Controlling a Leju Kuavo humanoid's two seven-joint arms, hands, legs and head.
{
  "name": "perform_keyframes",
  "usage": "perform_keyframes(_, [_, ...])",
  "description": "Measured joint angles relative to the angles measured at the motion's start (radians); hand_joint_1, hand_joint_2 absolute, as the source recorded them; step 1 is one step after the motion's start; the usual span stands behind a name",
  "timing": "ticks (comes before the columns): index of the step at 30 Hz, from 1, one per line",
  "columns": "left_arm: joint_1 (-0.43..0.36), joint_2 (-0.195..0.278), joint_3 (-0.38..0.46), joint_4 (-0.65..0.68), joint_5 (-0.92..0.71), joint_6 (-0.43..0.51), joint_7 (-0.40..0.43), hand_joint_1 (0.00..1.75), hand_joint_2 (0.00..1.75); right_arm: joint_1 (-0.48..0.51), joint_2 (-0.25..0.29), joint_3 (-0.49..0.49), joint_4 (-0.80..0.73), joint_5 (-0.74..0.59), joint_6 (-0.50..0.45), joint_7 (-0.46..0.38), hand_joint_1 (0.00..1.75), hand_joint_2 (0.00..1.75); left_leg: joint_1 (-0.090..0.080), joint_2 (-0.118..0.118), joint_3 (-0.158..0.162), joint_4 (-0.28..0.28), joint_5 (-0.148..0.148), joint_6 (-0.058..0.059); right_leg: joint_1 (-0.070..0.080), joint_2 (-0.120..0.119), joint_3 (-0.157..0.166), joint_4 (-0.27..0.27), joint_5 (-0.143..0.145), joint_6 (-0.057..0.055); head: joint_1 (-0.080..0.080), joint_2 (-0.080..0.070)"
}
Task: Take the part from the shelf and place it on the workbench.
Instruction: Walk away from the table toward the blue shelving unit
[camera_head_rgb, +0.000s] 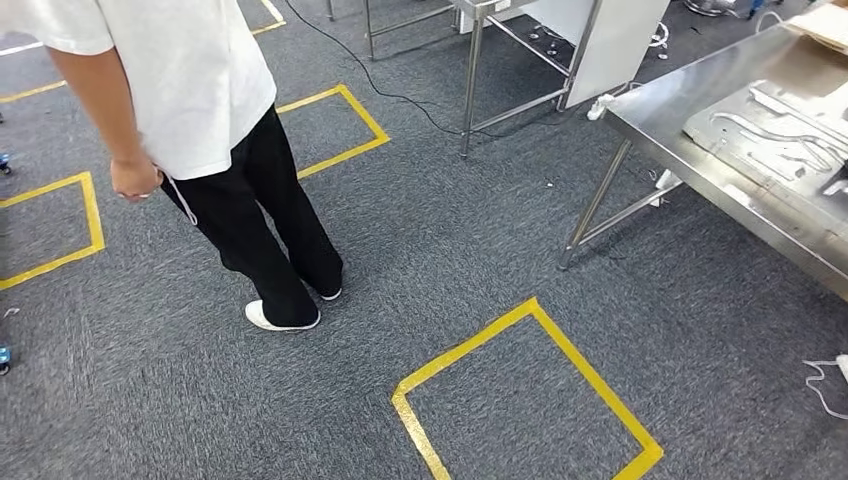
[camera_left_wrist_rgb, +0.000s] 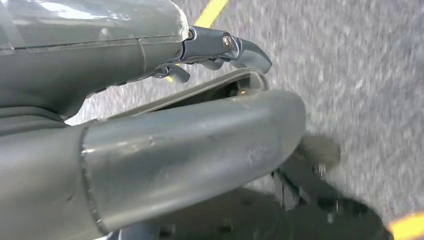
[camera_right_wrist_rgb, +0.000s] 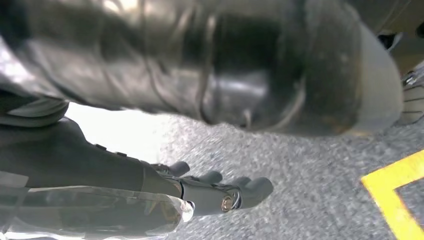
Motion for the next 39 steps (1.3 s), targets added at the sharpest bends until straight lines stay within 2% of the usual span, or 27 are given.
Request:
perform_keyframes(1, [0.001, 0.0, 0.0, 0.0, -0.001, 0.0, 0.0, 0.0, 0.0, -0.001, 0.001, 0.0, 0.0, 0.0, 0.001, 0.002, 0.0, 0.0, 0.0, 0.008, -0.003, 0.005, -0.003, -0.006, 0.0, -0.012, 0.004, -0.005, 0.002, -0.006, 0.0, 0.0])
perform_keyframes(3, [0.001, 0.0, 0.0, 0.0, -0.001, 0.001, -0.001, 0.0, 0.0, 0.0, 0.003, 0.0, 0.0, 0.001, 0.001, 0.006, 0.0, 0.0, 0.0, 0.055, -0.028, 0.061, -0.039, -0.016, -0.003, -0.041, 0.01, -0.015, 0.005, -0.021, -0.001, 0.0])
perform_keyframes(4, [-0.001, 0.0, 0.0, 0.0, -0.001, 0.001, -0.002, 0.0, 0.0, 0.002, 0.003, 0.0, 0.0, 0.002, 0.002, 0.008, 0.0, 0.0, 0.001, 0.085, -0.056, 0.119, -0.07, -0.02, -0.001, -0.056, 0.011, -0.016, 0.004, -0.025, -0.001, 0.0])
perform_keyframes(5, [-0.002, 0.0, 0.0, 0.0, -0.001, 0.0, -0.002, 0.0, 0.0, 0.003, 0.003, 0.0, 0.0, 0.003, 0.002, 0.009, 0.0, 0.0, 0.003, 0.102, -0.089, 0.186, -0.103, -0.025, 0.001, -0.072, 0.011, -0.016, 0.003, -0.029, -0.001, 0.0])
perform_keyframes(7, [-0.001, 0.0, 0.0, 0.0, -0.001, -0.001, -0.001, 0.0, 0.0, 0.004, 0.004, 0.0, 0.0, 0.006, 0.004, 0.011, 0.0, 0.0, 0.007, 0.114, -0.134, 0.278, -0.132, -0.031, 0.003, -0.102, 0.011, -0.015, 0.0, -0.03, -0.001, 0.0])
perform_keyframes(8, [0.0, 0.0, 0.0, 0.0, -0.002, -0.001, -0.001, 0.0, 0.0, 0.003, 0.004, 0.0, 0.0, 0.008, 0.005, 0.01, 0.0, 0.0, 0.008, 0.118, -0.131, 0.272, -0.12, -0.032, 0.004, -0.115, 0.012, -0.015, -0.002, -0.029, -0.001, 0.0])
perform_keyframes(9, [0.002, 0.0, 0.0, 0.0, -0.002, -0.002, -0.001, 0.0, 0.0, 0.003, 0.004, 0.0, 0.0, 0.011, 0.005, 0.009, 0.0, 0.0, 0.008, 0.124, -0.105, 0.227, -0.091, -0.032, 0.004, -0.128, 0.014, -0.014, -0.004, -0.027, -0.001, 0.0])
perform_keyframes(11, [0.002, 0.0, 0.0, 0.0, -0.003, -0.002, 0.0, 0.0, 0.0, 0.002, 0.004, 0.0, 0.0, 0.014, 0.005, 0.002, 0.0, 0.0, 0.005, 0.161, -0.028, 0.085, -0.031, -0.024, 0.006, -0.151, 0.022, -0.013, -0.01, -0.02, -0.001, 0.0])
perform_keyframes(13, [-0.001, 0.0, 0.0, 0.0, -0.003, -0.003, 0.001, 0.0, 0.0, 0.001, 0.003, 0.0, 0.0, 0.017, 0.005, -0.005, 0.0, 0.0, -0.002, 0.19, 0.013, 0.004, -0.008, -0.011, 0.008, -0.168, 0.028, -0.013, -0.015, -0.009, 0.0, 0.0])
perform_keyframes(14, [0.0, 0.0, 0.0, 0.0, -0.004, -0.003, 0.001, 0.0, 0.0, 0.0, 0.003, 0.0, 0.0, 0.018, 0.005, -0.007, 0.0, 0.0, -0.006, 0.19, 0.013, -0.001, -0.01, -0.006, 0.008, -0.176, 0.031, -0.014, -0.016, -0.003, 0.0, 0.0])
perform_keyframes(16, [0.002, 0.0, 0.0, 0.0, -0.003, -0.003, 0.001, 0.0, 0.0, -0.004, 0.003, 0.0, 0.0, 0.021, 0.005, -0.01, 0.0, 0.0, -0.005, 0.169, 0.014, -0.01, -0.004, 0.005, 0.006, -0.184, 0.039, -0.016, -0.02, 0.009, 0.0, 0.0])
perform_keyframes(18, [0.003, 0.0, 0.0, 0.0, -0.002, -0.003, 0.001, 0.0, 0.0, -0.003, 0.003, 0.0, 0.0, 0.025, 0.005, -0.012, 0.0, 0.0, 0.001, 0.147, 0.02, -0.023, 0.006, 0.019, 0.004, -0.14, 0.027, 0.021, -0.052, 0.018, 0.0, 0.0])
perform_keyframes(20, [0.001, 0.0, 0.0, 0.0, -0.002, -0.004, 0.001, 0.0, 0.0, 0.001, 0.003, 0.0, 0.0, 0.028, 0.006, -0.011, 0.0, 0.0, 0.003, 0.127, 0.021, -0.028, 0.012, 0.027, 0.002, -0.083, -0.029, 0.136, -0.117, 0.02, 0.0, 0.0])
perform_keyframes(21, [0.001, 0.0, 0.0, 0.0, -0.002, -0.004, 0.001, 0.0, 0.0, 0.002, 0.003, 0.0, 0.0, 0.029, 0.006, -0.009, 0.0, 0.0, 0.002, 0.114, 0.019, -0.027, 0.013, 0.028, 0.002, -0.071, -0.065, 0.205, -0.144, 0.02, 0.0, 0.0])
perform_keyframes(22, [0.001, 0.0, 0.0, 0.0, -0.002, -0.004, 0.001, 0.0, 0.0, 0.002, 0.003, 0.0, 0.0, 0.03, 0.006, -0.006, 0.0, 0.0, 0.001, 0.101, 0.019, -0.027, 0.013, 0.028, 0.002, -0.066, -0.093, 0.255, -0.154, 0.02, 0.0, 0.0])
perform_keyframes(23, [0.001, 0.0, 0.0, 0.0, -0.001, -0.005, 0.002, 0.0, 0.0, 0.002, 0.003, 0.0, 0.0, 0.03, 0.006, -0.003, 0.0, 0.0, 0.0, 0.086, 0.02, -0.026, 0.012, 0.028, 0.002, -0.064, -0.105, 0.269, -0.143, 0.02, 0.0, 0.0])
perform_keyframes(24, [0.002, 0.0, 0.0, 0.0, -0.001, -0.005, 0.002, 0.0, 0.0, 0.003, 0.003, 0.0, 0.0, 0.031, 0.006, -0.002, 0.0, 0.0, 0.0, 0.07, 0.022, -0.025, 0.012, 0.027, 0.001, -0.061, -0.098, 0.242, -0.112, 0.019, 0.0, 0.0])
perform_keyframes(25, [0.002, 0.0, 0.0, 0.0, -0.001, -0.005, 0.002, 0.0, 0.0, 0.003, 0.003, 0.0, 0.0, 0.032, 0.006, -0.002, 0.0, 0.0, 0.001, 0.054, 0.024, -0.024, 0.011, 0.026, 0.0, -0.052, -0.075, 0.182, -0.069, 0.017, 0.0, 0.0])
perform_keyframes(27, [0.0, -0.001, 0.0, 0.0, -0.001, -0.005, 0.002, 0.0, 0.0, 0.006, 0.003, 0.0, 0.0, 0.033, 0.006, -0.002, 0.0, 0.0, -0.001, 0.027, 0.022, -0.016, 0.006, 0.019, -0.003, -0.008, -0.025, 0.053, -0.006, 0.012, 0.0, 0.0])
perform_keyframes(29, [0.0, -0.001, 0.0, 0.0, 0.0, -0.005, 0.003, 0.0, 0.0, 0.005, 0.003, 0.0, 0.0, 0.033, 0.006, -0.002, 0.0, 0.0, -0.002, 0.006, 0.013, -0.01, 0.002, 0.007, -0.002, 0.016, -0.007, 0.001, 0.006, 0.005, 0.0, 0.0])
perform_keyframes(31, [0.003, -0.001, 0.0, 0.0, 0.0, -0.005, 0.003, 0.0, 0.0, 0.001, 0.004, 0.0, 0.0, 0.033, 0.006, -0.002, 0.0, 0.0, 0.002, -0.01, 0.007, -0.009, 0.001, -0.006, 0.0, -0.006, -0.004, -0.004, 0.007, -0.006, 0.0, 0.0])
perform_keyframes(32, [0.005, 0.0, 0.001, 0.0, -0.001, -0.005, 0.003, 0.0, 0.0, 0.001, 0.004, 0.0, 0.0, 0.033, 0.007, -0.003, 0.0, 0.0, 0.003, 0.002, 0.003, 0.0, -0.006, -0.012, 0.0, -0.017, 0.0, -0.009, 0.008, -0.014, 0.0, 0.0])
perform_keyframes(33, [0.005, 0.0, 0.001, 0.0, -0.001, -0.005, 0.003, 0.0, 0.0, 0.002, 0.005, 0.0, 0.0, 0.033, 0.008, -0.004, 0.0, 0.0, 0.003, 0.025, -0.009, 0.026, -0.023, -0.016, -0.001, -0.032, 0.003, -0.014, 0.01, -0.022, -0.001, 0.0])
perform_keyframes(35, [0.002, 0.0, 0.001, 0.0, -0.001, -0.005, 0.003, 0.0, 0.0, 0.006, 0.006, 0.0, 0.0, 0.033, 0.011, -0.009, 0.0, 0.0, 0.003, 0.086, -0.061, 0.136, -0.084, -0.024, 0.002, -0.062, 0.008, -0.018, 0.008, -0.033, -0.002, 0.0])
perform_keyframes(37, [0.0, 0.0, 0.001, 0.0, -0.001, -0.005, 0.002, 0.0, 0.0, 0.009, 0.005, 0.0, 0.0, 0.035, 0.012, -0.013, 0.0, 0.0, 0.006, 0.111, -0.122, 0.255, -0.132, -0.03, 0.007, -0.094, 0.009, -0.017, 0.004, -0.037, -0.003, 0.0])
perform_keyframes(38, [0.001, 0.0, 0.001, 0.0, -0.001, -0.005, 0.002, 0.0, 0.0, 0.009, 0.005, 0.0, 0.0, 0.035, 0.013, -0.014, 0.0, 0.0, 0.007, 0.115, -0.133, 0.276, -0.131, -0.031, 0.009, -0.109, 0.01, -0.017, 0.001, -0.037, -0.003, 0.0])
perform_keyframes(39, [0.002, 0.0, 0.001, 0.0, -0.001, -0.005, 0.001, 0.0, 0.0, 0.009, 0.005, 0.0, 0.0, 0.036, 0.013, -0.015, 0.0, 0.0, 0.007, 0.12, -0.121, 0.254, -0.11, -0.03, 0.01, -0.123, 0.013, -0.016, -0.002, -0.036, -0.003, 0.0])
